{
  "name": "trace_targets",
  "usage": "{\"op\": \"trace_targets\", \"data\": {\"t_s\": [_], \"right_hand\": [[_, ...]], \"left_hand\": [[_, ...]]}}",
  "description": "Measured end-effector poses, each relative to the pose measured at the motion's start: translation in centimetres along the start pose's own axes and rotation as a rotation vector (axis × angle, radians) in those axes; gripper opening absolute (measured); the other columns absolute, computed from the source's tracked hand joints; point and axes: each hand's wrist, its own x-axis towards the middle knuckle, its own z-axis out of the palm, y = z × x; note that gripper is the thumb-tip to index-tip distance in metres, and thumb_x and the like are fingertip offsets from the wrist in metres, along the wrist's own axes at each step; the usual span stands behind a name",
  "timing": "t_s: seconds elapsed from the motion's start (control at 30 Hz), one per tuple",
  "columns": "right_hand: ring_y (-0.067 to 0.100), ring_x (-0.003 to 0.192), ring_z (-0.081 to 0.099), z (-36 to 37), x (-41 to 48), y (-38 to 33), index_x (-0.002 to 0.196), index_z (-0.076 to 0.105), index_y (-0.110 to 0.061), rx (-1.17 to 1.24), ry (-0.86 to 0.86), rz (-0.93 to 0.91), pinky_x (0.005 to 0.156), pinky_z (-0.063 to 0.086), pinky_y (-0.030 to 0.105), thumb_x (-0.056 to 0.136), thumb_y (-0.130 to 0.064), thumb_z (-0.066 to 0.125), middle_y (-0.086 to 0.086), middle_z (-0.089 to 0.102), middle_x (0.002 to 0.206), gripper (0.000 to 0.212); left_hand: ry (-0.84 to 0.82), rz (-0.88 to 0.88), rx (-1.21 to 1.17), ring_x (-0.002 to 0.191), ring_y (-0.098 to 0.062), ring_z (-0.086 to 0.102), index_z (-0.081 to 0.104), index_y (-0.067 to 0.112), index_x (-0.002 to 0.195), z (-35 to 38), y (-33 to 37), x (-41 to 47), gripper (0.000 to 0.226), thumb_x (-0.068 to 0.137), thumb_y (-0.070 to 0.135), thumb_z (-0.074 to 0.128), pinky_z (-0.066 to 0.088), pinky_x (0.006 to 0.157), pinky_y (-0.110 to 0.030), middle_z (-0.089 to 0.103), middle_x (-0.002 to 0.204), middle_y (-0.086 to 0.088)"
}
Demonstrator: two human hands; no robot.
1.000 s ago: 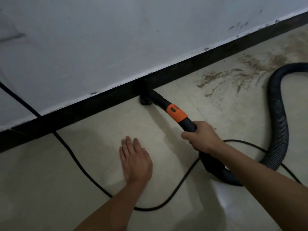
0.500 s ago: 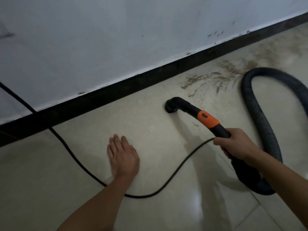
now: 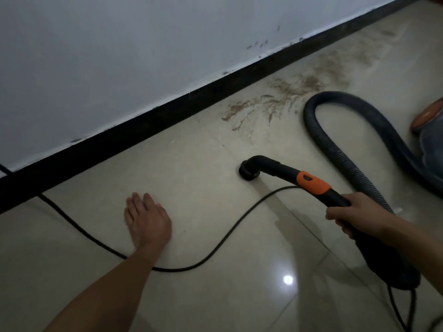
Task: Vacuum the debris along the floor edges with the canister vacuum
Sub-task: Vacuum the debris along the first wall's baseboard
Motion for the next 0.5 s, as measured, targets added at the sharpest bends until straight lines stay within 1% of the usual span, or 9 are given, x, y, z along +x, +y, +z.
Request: {"op": "trace_targets", "data": {"t_s": [0.1,0.17,0.3,0.43,0.47,0.5], "right_hand": [[0.022,0.045,0.05,0.1,-1.0,1.7,0.086,0.059,0.002,0.011,0.031,-0.007,0.045,0.045,0.029,0.079,-0.009,0.073,0.01,0.055,0.055,0.02],[0.022,0.046,0.051,0.2,-1.5,2.2,0.086,0.06,0.0,0.006,-0.023,0.0,0.046,0.046,0.029,0.078,-0.01,0.074,0.009,0.056,0.056,0.019],[0.022,0.046,0.051,0.5,-3.0,2.6,0.076,0.058,-0.005,-0.034,-0.126,-0.017,0.046,0.045,0.028,0.074,-0.011,0.073,0.01,0.056,0.056,0.016],[0.019,0.045,0.053,2.4,-4.9,2.5,0.073,0.06,-0.011,-0.156,-0.279,-0.063,0.045,0.045,0.026,0.067,-0.022,0.074,0.005,0.058,0.053,0.018],[0.018,0.043,0.053,2.8,-5.1,2.4,0.072,0.059,-0.011,-0.155,-0.258,-0.087,0.044,0.044,0.026,0.07,-0.02,0.074,0.004,0.058,0.051,0.017],[0.018,0.041,0.051,3.2,-5.1,2.4,0.071,0.058,-0.011,-0.132,-0.188,-0.109,0.042,0.043,0.025,0.073,-0.016,0.073,0.002,0.056,0.048,0.016]], "left_hand": [[0.002,0.018,-0.005,0.138,-0.045,0.027,0.043,-0.007,0.137,0.0,0.0,0.1,0.048,0.096,0.017,0.041,0.018,0.115,-0.053,0.033,0.147,-0.033],[-0.023,0.046,0.013,0.138,-0.046,0.027,0.042,-0.007,0.138,-0.3,-0.2,0.1,0.05,0.096,0.019,0.037,0.018,0.114,-0.053,0.032,0.147,-0.034],[-0.072,0.11,0.045,0.139,-0.044,0.025,0.042,-0.004,0.139,-1.1,-0.7,-0.2,0.046,0.097,0.015,0.045,0.018,0.114,-0.05,0.03,0.149,-0.032],[-0.091,0.159,0.033,0.138,-0.042,0.026,0.044,-0.003,0.138,-1.4,-0.7,-1.4,0.045,0.096,0.013,0.047,0.02,0.114,-0.048,0.031,0.149,-0.03],[-0.103,0.167,0.036,0.138,-0.041,0.026,0.045,-0.002,0.138,-1.5,-0.9,-1.5,0.045,0.096,0.014,0.047,0.02,0.114,-0.048,0.031,0.149,-0.029],[-0.114,0.178,0.039,0.138,-0.041,0.027,0.045,-0.002,0.137,-1.7,-1.1,-1.6,0.045,0.096,0.014,0.047,0.022,0.113,-0.048,0.032,0.149,-0.028]]}}
